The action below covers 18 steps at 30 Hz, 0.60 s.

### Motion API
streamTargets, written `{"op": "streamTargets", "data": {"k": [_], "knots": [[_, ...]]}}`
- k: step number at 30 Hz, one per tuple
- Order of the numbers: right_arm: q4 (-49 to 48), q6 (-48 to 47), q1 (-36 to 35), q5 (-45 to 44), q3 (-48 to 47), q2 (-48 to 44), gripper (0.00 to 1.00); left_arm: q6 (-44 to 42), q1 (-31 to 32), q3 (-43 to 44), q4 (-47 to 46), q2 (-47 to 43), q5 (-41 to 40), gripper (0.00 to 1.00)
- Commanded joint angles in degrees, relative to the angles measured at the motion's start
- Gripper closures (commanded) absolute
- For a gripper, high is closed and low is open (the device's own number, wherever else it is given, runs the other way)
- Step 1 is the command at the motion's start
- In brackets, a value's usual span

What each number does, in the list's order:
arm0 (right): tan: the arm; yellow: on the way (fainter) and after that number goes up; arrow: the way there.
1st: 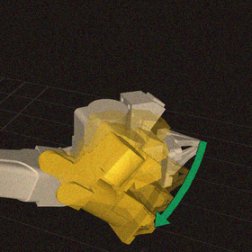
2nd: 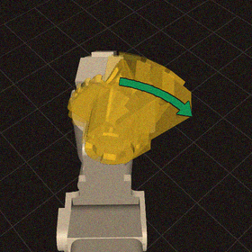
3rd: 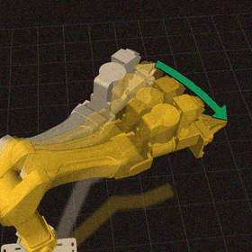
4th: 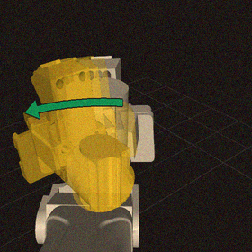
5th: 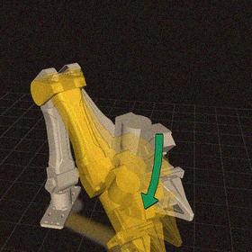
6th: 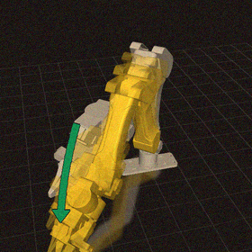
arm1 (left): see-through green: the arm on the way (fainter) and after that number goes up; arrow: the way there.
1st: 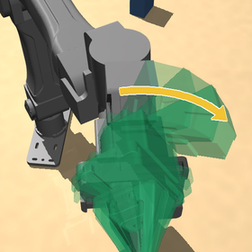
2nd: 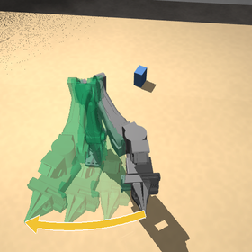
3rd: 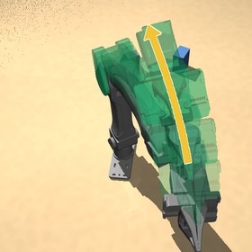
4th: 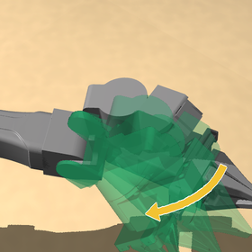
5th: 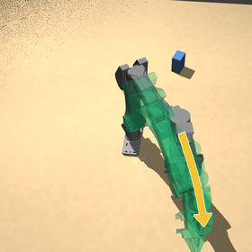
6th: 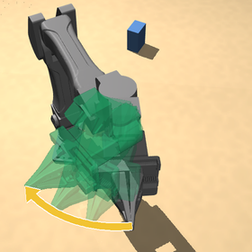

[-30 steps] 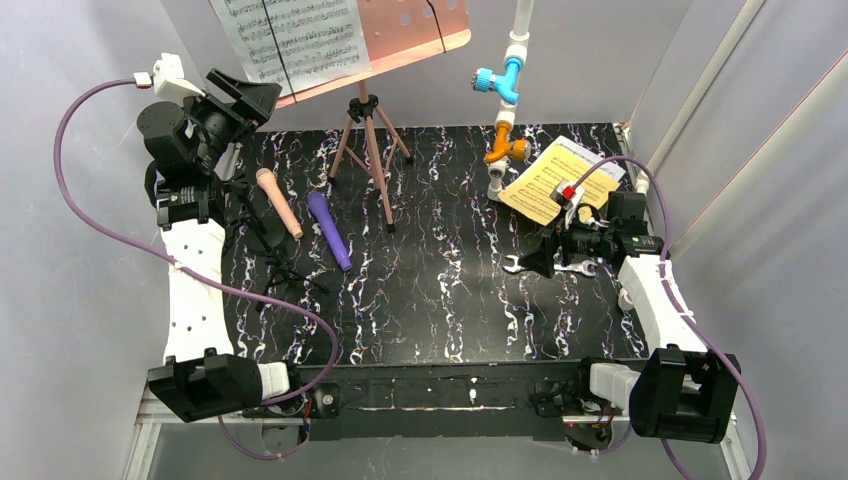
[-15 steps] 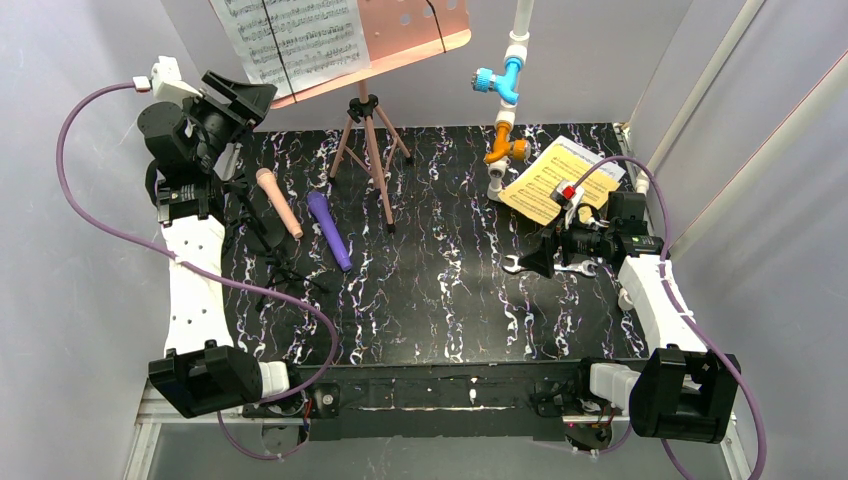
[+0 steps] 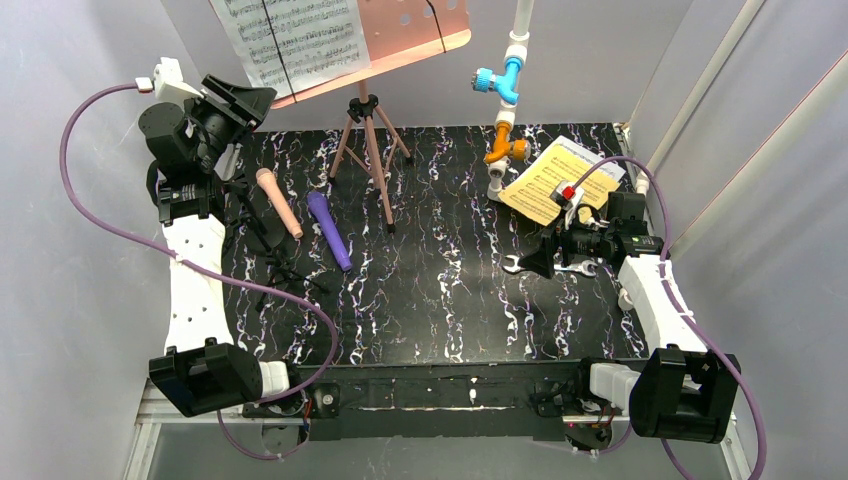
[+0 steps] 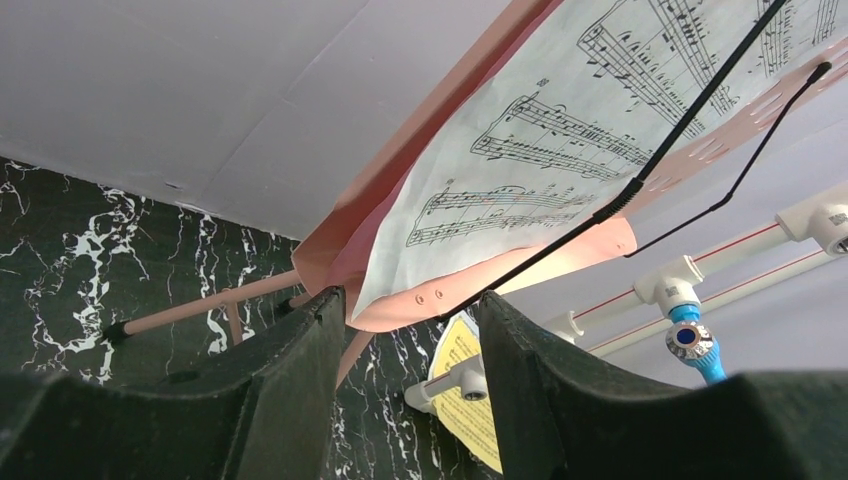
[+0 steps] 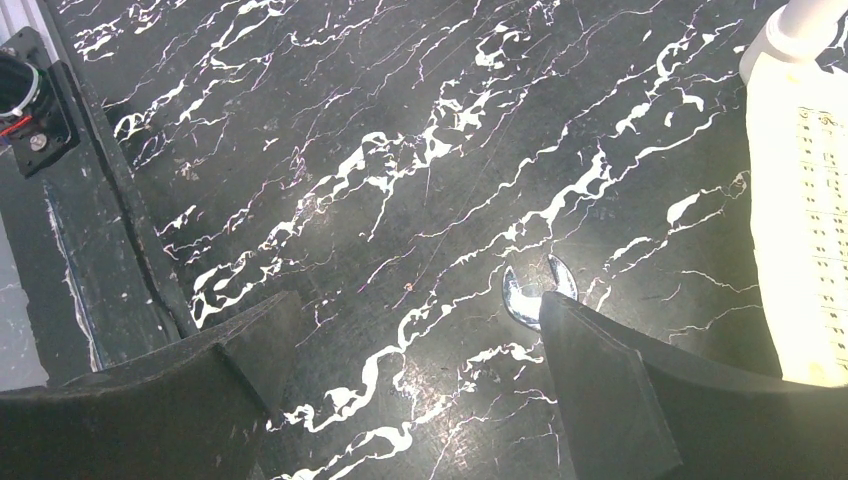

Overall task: Pack up the instrument practice props
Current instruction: Pick up the sheet music from the music stand.

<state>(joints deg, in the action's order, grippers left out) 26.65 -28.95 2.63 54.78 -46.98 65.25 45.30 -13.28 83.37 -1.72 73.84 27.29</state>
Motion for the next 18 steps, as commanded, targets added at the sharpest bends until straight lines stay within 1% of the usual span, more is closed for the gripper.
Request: {"op": "streamTargets", "data": {"k": [1,4,6,9,12,13,14,15,17,18], "knots": [[-0.29,-0.91,0.33,0.85,-0.13,-0.04,0.02,0.09,-0.28,0.92,-2.10,0.26,1.69,0.51],[-0.27,-0.93,0.35,0.69,-0.13,0.04,0.02,0.55,-0.27,1.10,-2.81,0.86,2.33,0.51],[-0.27,-0.99,0.35,0.60,-0.13,0.05,0.02,0.62,-0.28,0.85,-4.87,1.10,3.72,0.56],[-0.27,-1.02,0.33,0.59,-0.06,0.05,0.02,1.19,-0.27,0.16,-7.86,1.04,4.72,0.69],[-0.29,-1.02,0.31,0.59,-0.04,0.05,0.02,1.11,-0.27,-0.33,-9.27,0.97,4.84,0.70],[-0.24,-1.02,0.35,0.65,-0.08,0.09,0.02,1.23,-0.28,-0.66,-9.95,0.95,4.80,0.68],[-0.26,-1.02,0.32,0.67,-0.05,0.05,0.02,1.58,-0.33,-0.89,-10.79,1.01,4.74,0.64],[-0.28,-1.02,0.28,0.67,-0.04,0.05,0.01,2.08,-0.31,-1.24,-11.70,0.97,4.73,0.57],[-0.29,-1.02,0.32,0.59,-0.04,0.05,0.02,3.19,-0.26,-1.89,-13.07,1.01,4.25,0.40],[-0.29,-1.02,0.33,0.59,-0.04,0.05,0.02,3.65,-0.33,-2.21,-14.15,1.13,4.12,0.37]]}}
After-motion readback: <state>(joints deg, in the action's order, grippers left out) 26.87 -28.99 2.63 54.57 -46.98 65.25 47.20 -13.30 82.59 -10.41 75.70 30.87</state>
